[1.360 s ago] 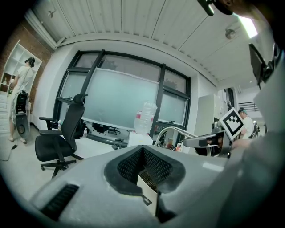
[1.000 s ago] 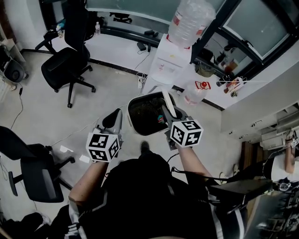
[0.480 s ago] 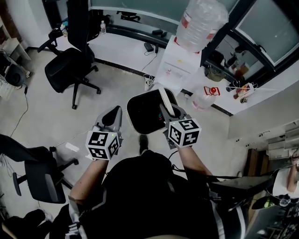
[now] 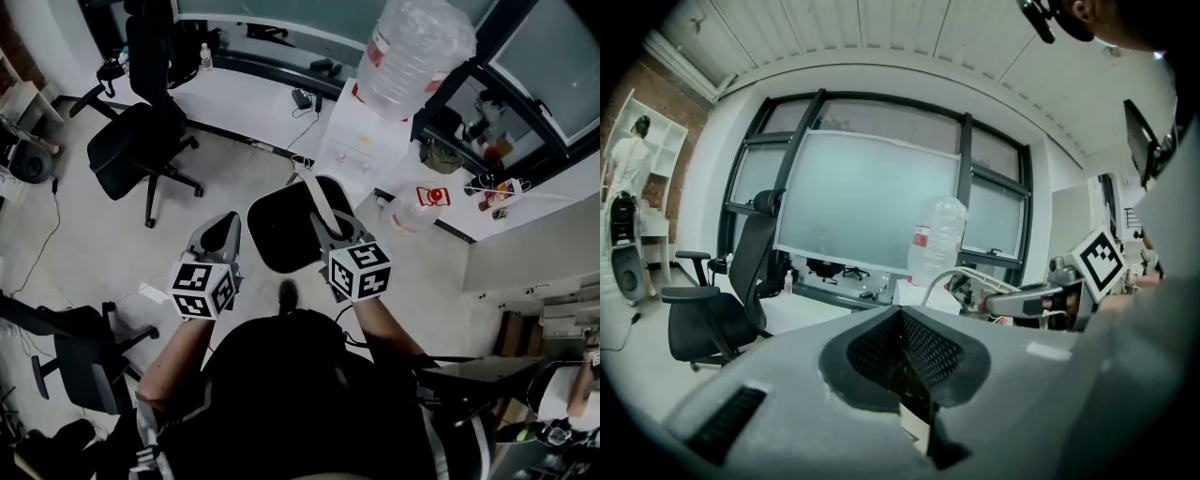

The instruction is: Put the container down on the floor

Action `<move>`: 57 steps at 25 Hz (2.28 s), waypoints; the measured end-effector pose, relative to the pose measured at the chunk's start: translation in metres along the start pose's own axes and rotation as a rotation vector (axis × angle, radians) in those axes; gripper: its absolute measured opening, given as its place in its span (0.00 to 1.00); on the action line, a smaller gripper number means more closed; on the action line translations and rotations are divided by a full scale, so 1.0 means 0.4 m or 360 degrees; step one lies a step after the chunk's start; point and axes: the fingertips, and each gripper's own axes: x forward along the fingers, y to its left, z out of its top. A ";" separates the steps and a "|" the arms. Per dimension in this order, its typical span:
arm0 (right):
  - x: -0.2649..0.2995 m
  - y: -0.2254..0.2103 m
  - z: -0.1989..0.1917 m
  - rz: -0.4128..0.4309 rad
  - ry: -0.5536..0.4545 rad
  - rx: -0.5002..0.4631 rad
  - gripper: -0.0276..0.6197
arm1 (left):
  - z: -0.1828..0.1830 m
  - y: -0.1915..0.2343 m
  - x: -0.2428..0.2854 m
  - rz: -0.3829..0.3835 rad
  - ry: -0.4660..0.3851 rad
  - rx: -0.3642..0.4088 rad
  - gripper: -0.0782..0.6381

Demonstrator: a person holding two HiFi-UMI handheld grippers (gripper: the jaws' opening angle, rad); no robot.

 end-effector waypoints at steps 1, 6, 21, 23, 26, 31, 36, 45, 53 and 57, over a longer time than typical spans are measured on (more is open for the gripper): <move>0.013 -0.016 0.007 0.0011 0.0002 0.0001 0.10 | 0.004 0.005 0.022 0.0013 0.0006 -0.0006 0.12; 0.067 -0.076 0.034 0.0081 0.0012 -0.0020 0.10 | 0.026 0.009 0.114 0.0046 0.0020 -0.0003 0.12; 0.203 -0.239 0.091 0.0180 0.0050 -0.0051 0.10 | 0.051 0.040 0.323 0.0111 0.0085 -0.0005 0.12; 0.217 -0.249 0.096 0.0180 0.0058 -0.0046 0.10 | 0.054 0.053 0.331 0.0122 0.0088 -0.0013 0.12; 0.245 -0.261 0.112 0.0185 0.0057 -0.0048 0.10 | 0.058 0.075 0.344 0.0129 0.0087 -0.0023 0.12; 0.296 -0.271 0.133 0.0178 0.0046 -0.0025 0.10 | 0.062 0.114 0.384 0.0100 0.0097 -0.0031 0.12; 0.380 -0.277 0.156 0.0147 0.0034 -0.0002 0.10 | 0.099 0.181 0.459 0.0021 0.0058 0.0011 0.12; 0.531 -0.278 0.210 0.0070 0.0040 0.0036 0.10 | 0.156 0.324 0.578 -0.0090 0.0080 0.0037 0.12; 0.691 -0.301 0.210 0.0039 0.0071 0.0027 0.10 | 0.146 0.445 0.684 -0.0140 0.0130 0.0036 0.12; 0.760 -0.305 0.190 0.0032 0.0107 0.0004 0.10 | 0.133 0.492 0.729 -0.0194 0.0155 0.0018 0.12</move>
